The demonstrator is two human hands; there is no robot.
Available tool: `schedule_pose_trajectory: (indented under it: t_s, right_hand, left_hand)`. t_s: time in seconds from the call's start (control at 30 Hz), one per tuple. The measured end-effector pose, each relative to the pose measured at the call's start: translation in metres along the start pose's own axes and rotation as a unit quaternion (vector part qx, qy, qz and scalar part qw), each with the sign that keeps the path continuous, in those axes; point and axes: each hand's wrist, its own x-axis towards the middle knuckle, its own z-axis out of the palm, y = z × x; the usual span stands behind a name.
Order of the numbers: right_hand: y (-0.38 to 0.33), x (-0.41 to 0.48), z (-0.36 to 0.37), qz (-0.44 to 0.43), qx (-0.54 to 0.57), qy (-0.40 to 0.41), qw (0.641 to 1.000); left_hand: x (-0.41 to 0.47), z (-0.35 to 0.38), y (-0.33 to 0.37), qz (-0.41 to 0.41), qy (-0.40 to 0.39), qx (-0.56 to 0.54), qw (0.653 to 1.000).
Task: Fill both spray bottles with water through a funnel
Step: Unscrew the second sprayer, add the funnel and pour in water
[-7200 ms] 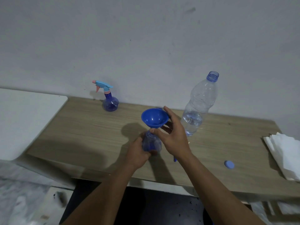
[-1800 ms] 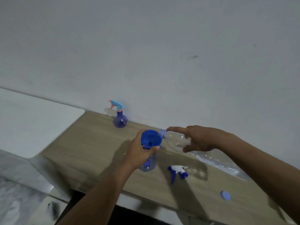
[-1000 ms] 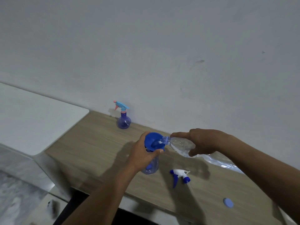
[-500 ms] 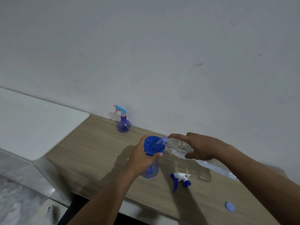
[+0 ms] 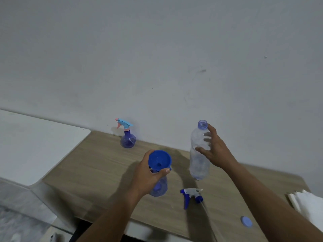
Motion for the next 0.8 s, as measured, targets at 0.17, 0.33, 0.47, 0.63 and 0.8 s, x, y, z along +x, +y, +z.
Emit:
schedule_pose_trajectory:
  t_s: [0.17,0.33,0.47,0.63,0.8]
  right_hand:
    - [0.004,-0.002,0.004,0.062,0.097,0.035,0.993]
    - [-0.007,-0.007,-0.004,0.086,0.087,0.030,0.992]
    - [-0.029,-0.032,-0.001,0.033,0.056,0.184,0.981]
    - [-0.080,-0.056,0.022,-0.067,0.006,0.199,0.978]
    - [-0.114,-0.047,0.069,-0.002,-0.087,-0.078,0.993]
  left_hand:
    - [0.000,0.001,0.004,0.003,-0.004,0.002,1.000]
    - [-0.001,0.001,0.002,-0.009,-0.011,0.002,1.000]
    - [-0.006,-0.001,0.000,-0.034,-0.006,-0.005,0.999]
    - [-0.008,-0.006,-0.022,-0.059,-0.015,0.043,0.997]
    - [-0.001,-0.003,-0.045,-0.102,-0.062,0.102,0.988]
